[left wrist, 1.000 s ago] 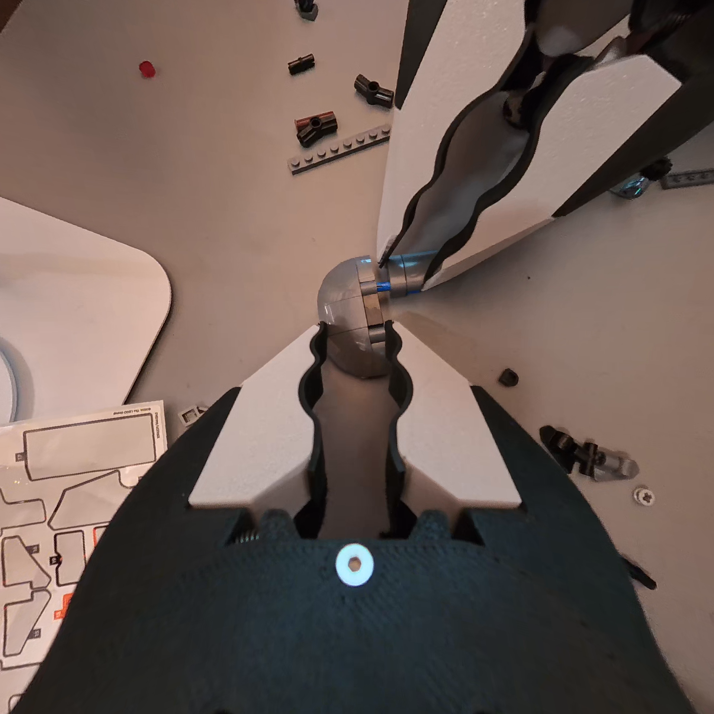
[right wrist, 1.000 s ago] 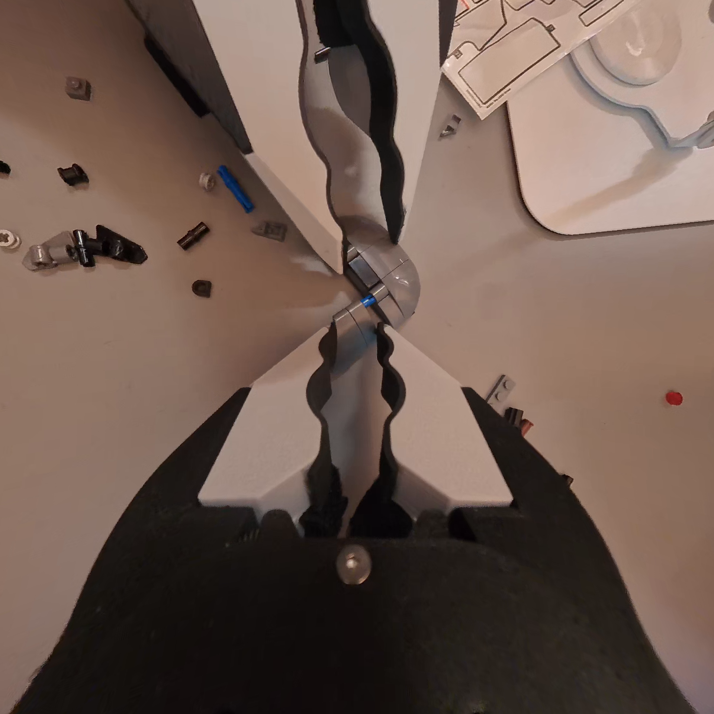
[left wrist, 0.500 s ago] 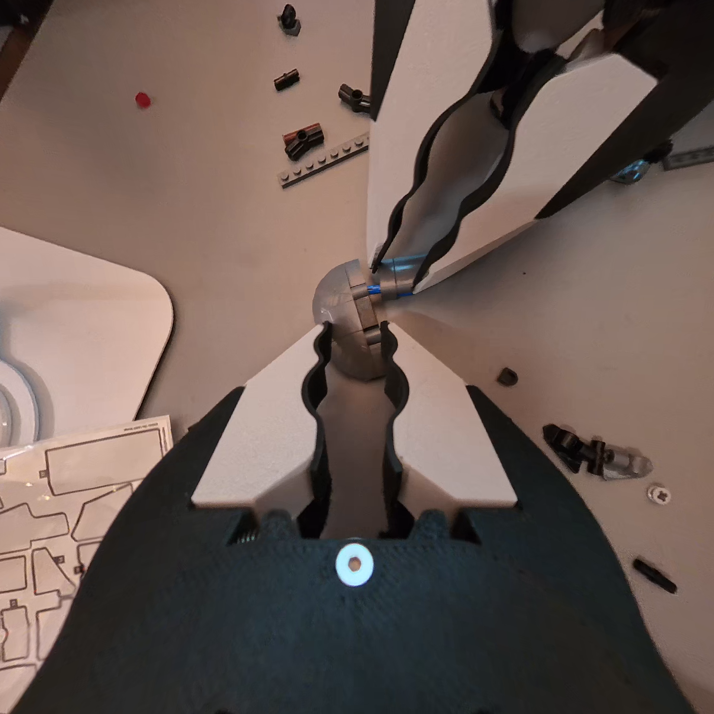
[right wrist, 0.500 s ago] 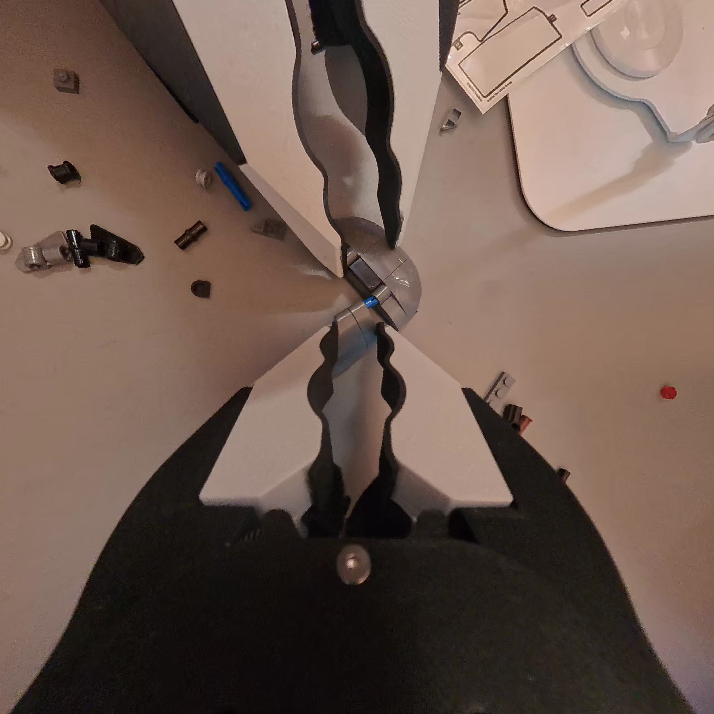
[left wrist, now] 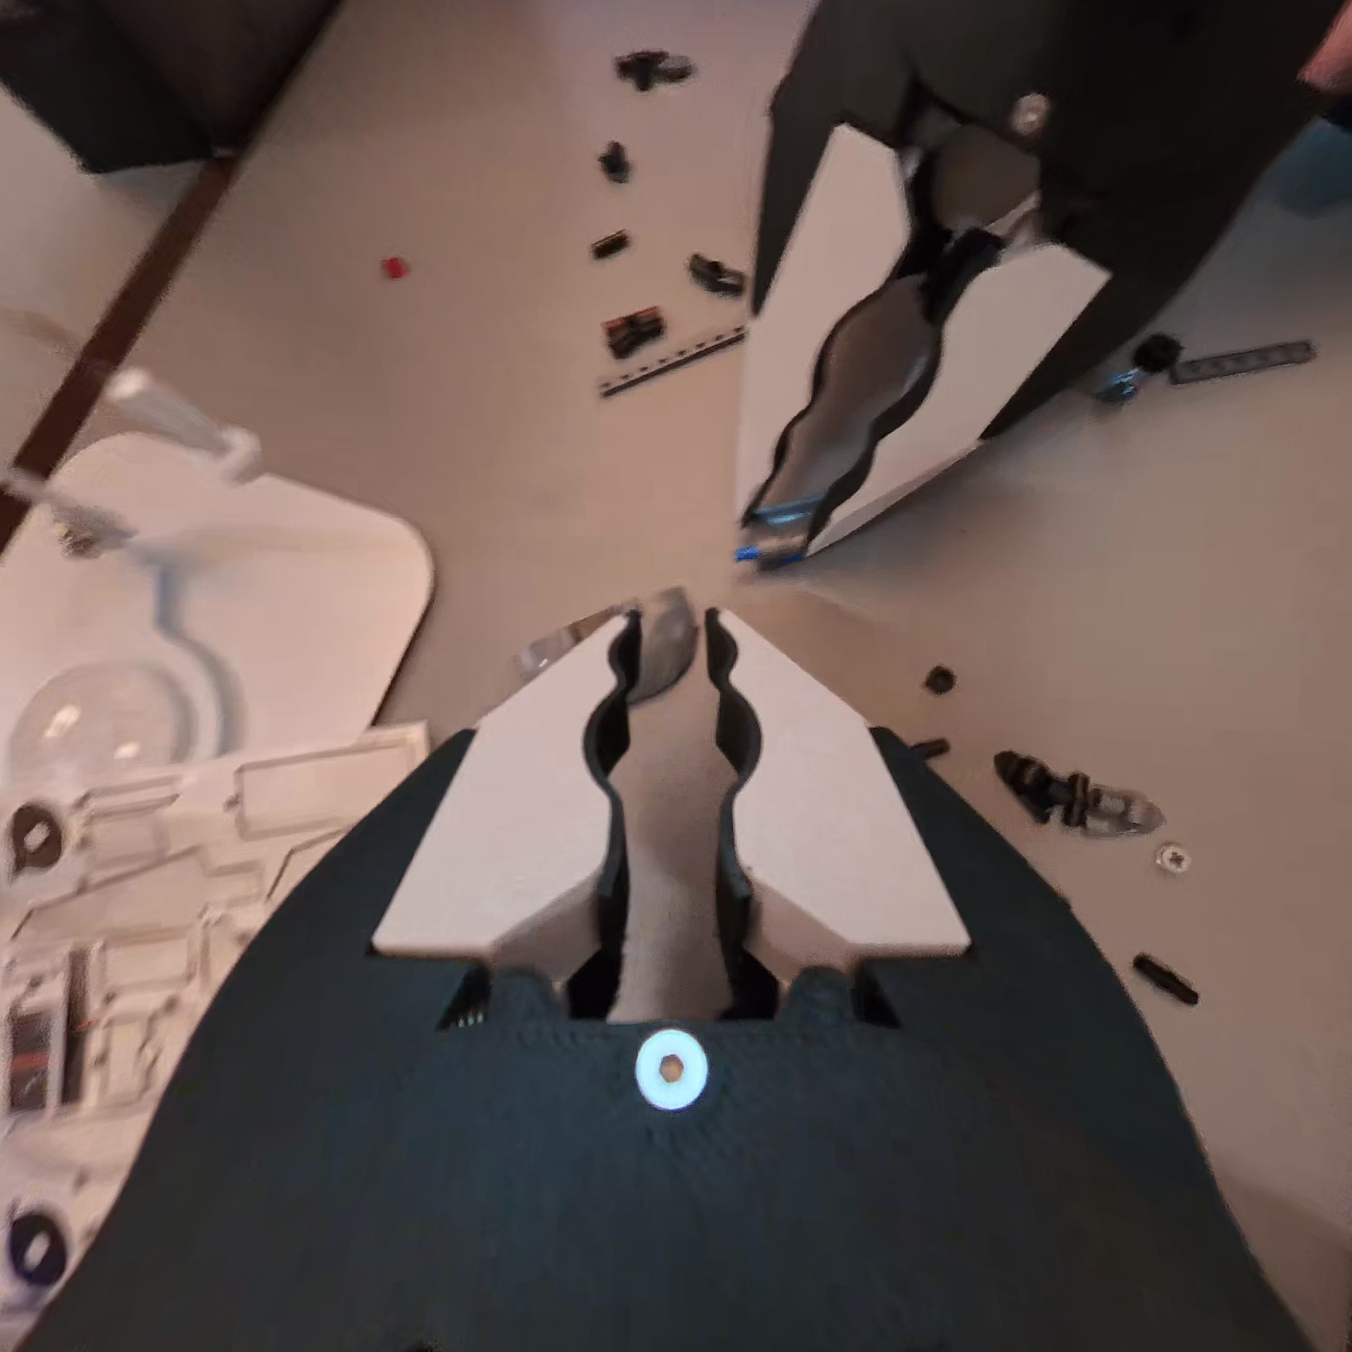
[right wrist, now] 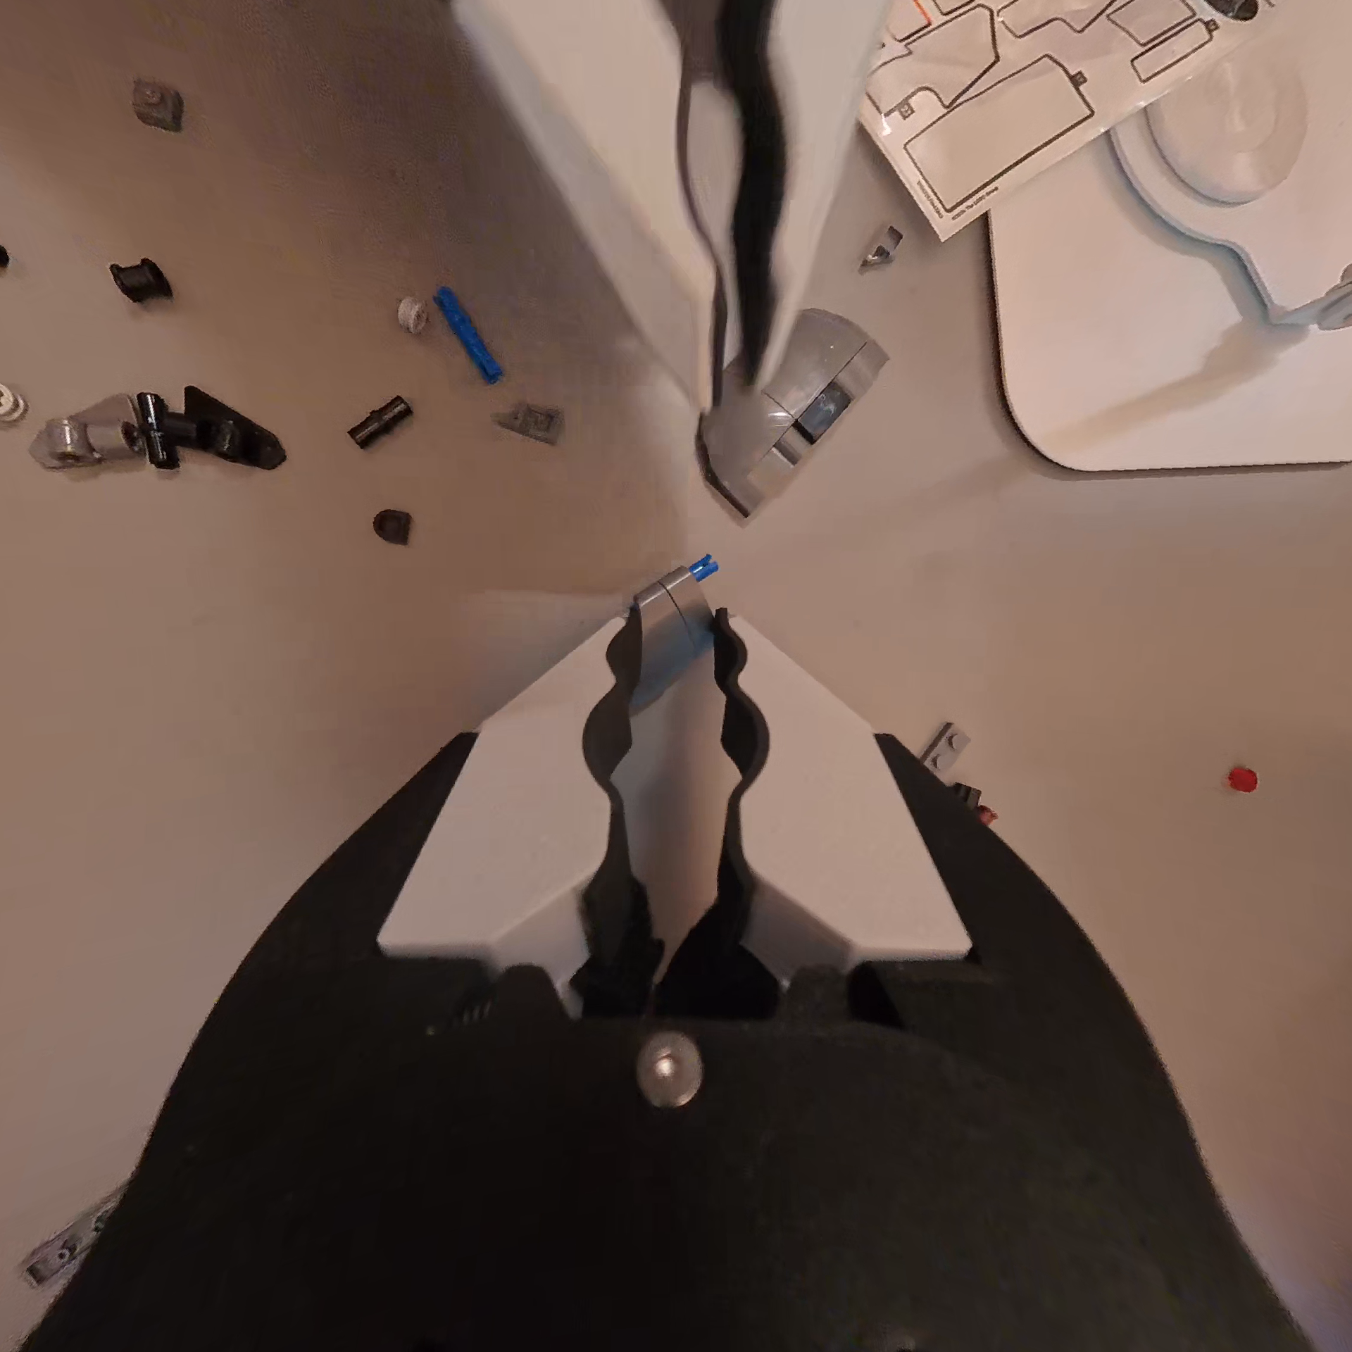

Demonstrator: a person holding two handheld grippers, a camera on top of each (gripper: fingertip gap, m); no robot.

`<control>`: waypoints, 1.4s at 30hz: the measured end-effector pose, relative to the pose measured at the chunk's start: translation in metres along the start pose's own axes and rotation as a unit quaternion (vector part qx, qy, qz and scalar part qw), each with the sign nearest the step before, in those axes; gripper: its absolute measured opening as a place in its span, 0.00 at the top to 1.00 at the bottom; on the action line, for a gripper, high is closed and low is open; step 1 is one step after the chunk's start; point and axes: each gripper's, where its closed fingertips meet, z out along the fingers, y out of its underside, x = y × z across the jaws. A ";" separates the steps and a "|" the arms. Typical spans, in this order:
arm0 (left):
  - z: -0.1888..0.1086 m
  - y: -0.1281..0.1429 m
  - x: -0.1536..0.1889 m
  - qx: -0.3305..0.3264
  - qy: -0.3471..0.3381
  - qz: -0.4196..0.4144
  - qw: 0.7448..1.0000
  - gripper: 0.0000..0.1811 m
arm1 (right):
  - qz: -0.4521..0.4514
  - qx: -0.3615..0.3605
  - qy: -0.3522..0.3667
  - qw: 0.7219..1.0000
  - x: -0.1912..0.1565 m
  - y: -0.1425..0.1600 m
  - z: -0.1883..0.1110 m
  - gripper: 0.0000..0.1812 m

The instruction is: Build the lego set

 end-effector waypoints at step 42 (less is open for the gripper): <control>0.039 0.021 0.024 -0.071 0.086 -0.033 0.993 0.66 | -0.026 0.021 -0.048 0.998 -0.024 -0.011 0.001 0.90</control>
